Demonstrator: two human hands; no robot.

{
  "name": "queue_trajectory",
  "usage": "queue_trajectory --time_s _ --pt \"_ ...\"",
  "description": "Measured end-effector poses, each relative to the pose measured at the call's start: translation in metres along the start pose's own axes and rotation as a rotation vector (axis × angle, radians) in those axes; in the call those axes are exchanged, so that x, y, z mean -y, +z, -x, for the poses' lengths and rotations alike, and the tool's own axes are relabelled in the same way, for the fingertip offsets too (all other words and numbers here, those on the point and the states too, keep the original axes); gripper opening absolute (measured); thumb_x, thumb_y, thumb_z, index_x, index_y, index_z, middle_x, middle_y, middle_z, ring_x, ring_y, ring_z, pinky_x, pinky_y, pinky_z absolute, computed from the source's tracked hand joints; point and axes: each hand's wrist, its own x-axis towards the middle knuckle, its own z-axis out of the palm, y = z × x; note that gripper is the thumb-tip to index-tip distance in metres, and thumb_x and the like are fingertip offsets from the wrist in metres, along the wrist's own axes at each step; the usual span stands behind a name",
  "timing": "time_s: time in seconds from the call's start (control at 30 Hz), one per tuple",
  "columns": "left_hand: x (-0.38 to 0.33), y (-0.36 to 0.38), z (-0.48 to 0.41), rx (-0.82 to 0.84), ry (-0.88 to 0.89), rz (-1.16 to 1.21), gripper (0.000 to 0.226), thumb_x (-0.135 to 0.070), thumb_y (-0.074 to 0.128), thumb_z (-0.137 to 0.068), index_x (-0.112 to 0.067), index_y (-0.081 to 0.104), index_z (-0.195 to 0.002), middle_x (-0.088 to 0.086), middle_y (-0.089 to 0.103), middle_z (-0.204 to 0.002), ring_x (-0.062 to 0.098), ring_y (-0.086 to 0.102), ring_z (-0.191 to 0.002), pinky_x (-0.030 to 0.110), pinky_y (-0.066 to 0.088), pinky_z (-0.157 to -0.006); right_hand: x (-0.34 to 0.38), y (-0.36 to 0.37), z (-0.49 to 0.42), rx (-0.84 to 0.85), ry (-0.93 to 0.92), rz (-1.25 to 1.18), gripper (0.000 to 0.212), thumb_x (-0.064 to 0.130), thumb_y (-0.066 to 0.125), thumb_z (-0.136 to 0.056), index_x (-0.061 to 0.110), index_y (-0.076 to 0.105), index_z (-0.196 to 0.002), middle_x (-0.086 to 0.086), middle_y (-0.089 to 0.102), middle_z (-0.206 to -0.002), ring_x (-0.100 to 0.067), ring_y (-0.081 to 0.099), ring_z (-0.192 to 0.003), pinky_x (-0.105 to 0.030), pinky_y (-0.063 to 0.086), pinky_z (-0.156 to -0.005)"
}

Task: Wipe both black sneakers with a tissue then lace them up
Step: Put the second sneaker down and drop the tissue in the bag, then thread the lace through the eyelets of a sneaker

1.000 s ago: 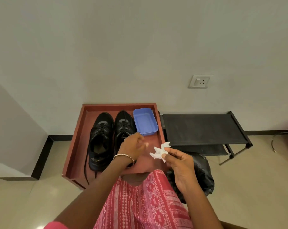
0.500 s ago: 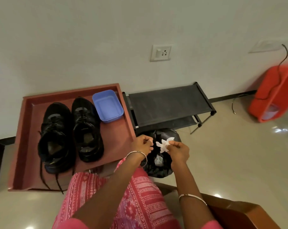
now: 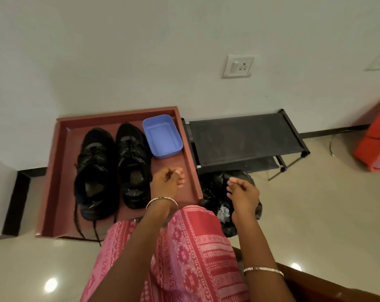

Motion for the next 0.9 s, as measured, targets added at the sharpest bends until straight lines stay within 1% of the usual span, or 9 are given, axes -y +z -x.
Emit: queue_trajectory --time_s 0.07,0.17,0.3,0.43,0.57,0.67,0.73,0.8,0.9 --pt "-0.008 -0.02 -0.002 -0.085 0.033 0.026 0.015 -0.002 0.055 -0.098 -0.006 0.068 -0.092 0.011 0.068 -0.081 0.018 0.065 -0.07 0.025 0.057 -0.068 0.011 0.021 0.018 0.132 -0.053 0.004 0.018 -0.001 0.062 -0.09 0.014 0.074 -0.089 -0.007 0.076 -0.088 -0.02 0.072 -0.083 -0.033 0.059 -0.076" --pt "-0.018 -0.05 -0.008 -0.226 0.074 0.012 0.017 -0.003 0.057 -0.097 -0.012 0.07 -0.09 0.011 0.073 -0.083 0.02 0.069 -0.074 0.033 0.059 -0.078 0.023 0.06 0.044 0.304 -0.142 0.047 0.023 0.0 0.062 -0.086 0.018 0.075 -0.082 -0.008 0.076 -0.082 -0.021 0.071 -0.076 -0.039 0.059 -0.075" --pt "-0.027 -0.083 -0.019 -0.46 0.169 -0.079 0.018 -0.006 0.058 -0.094 -0.019 0.069 -0.09 0.004 0.074 -0.082 0.013 0.071 -0.077 0.028 0.059 -0.076 0.025 0.114 0.075 0.512 -0.245 0.186 0.02 0.006 0.065 -0.087 0.022 0.075 -0.082 0.002 0.075 -0.078 -0.016 0.072 -0.077 -0.038 0.059 -0.08" --pt "-0.031 -0.099 -0.031 -0.613 0.232 -0.233 0.013 -0.006 0.06 -0.093 -0.016 0.068 -0.097 -0.002 0.067 -0.084 0.013 0.062 -0.076 0.029 0.051 -0.079 0.013 0.158 0.091 0.54 -0.225 0.227 0.013 0.011 0.067 -0.089 0.021 0.076 -0.091 0.007 0.074 -0.083 -0.01 0.069 -0.082 -0.021 0.053 -0.076" --pt "-0.024 -0.107 -0.054 -0.574 0.226 -0.391 0.019 -0.005 0.061 -0.093 -0.013 0.065 -0.11 0.004 0.065 -0.106 0.018 0.064 -0.093 0.028 0.046 -0.077 0.007 0.194 0.088 0.491 -0.201 0.235 0.011 0.026 0.071 -0.09 0.019 0.075 -0.098 0.015 0.071 -0.084 0.001 0.066 -0.082 -0.02 0.052 -0.077" --pt "-0.018 -0.109 -0.07 -0.446 0.196 -0.577 0.035 -0.009 0.066 -0.09 -0.015 0.06 -0.124 0.007 0.055 -0.13 0.027 0.058 -0.115 0.037 0.05 -0.091 0.011 0.22 0.081 0.493 -0.189 0.236 0.013 0.034 0.069 -0.092 0.022 0.074 -0.093 0.014 0.07 -0.085 -0.001 0.065 -0.084 -0.021 0.051 -0.076" --pt "-0.017 -0.111 -0.078 -0.376 0.161 -0.666 0.041 -0.013 0.068 -0.09 -0.015 0.057 -0.129 0.007 0.05 -0.138 0.029 0.054 -0.123 0.04 0.047 -0.098 0.012 0.237 0.074 0.489 -0.201 0.259 0.018 0.04 0.07 -0.089 0.023 0.075 -0.086 0.01 0.072 -0.084 -0.006 0.067 -0.084 -0.028 0.055 -0.078" --pt "-0.017 -0.114 -0.083 -0.335 0.153 -0.725 0.039 -0.015 0.067 -0.091 -0.015 0.057 -0.128 0.006 0.05 -0.139 0.027 0.054 -0.124 0.037 0.047 -0.096 0.011 0.252 0.068 0.511 -0.174 0.256 0.019 0.041 0.075 -0.085 0.022 0.075 -0.081 0.008 0.074 -0.081 -0.01 0.069 -0.082 -0.034 0.059 -0.08" --pt "-0.017 -0.116 -0.089 -0.339 0.159 -0.797 0.03 -0.017 0.067 -0.092 -0.014 0.058 -0.121 0.005 0.058 -0.127 0.025 0.056 -0.118 0.034 0.047 -0.09 0.012 0.267 0.064 0.586 -0.108 0.239 0.013 0.032 0.08 -0.081 0.019 0.077 -0.081 0.002 0.075 -0.081 -0.013 0.071 -0.082 -0.039 0.061 -0.083"
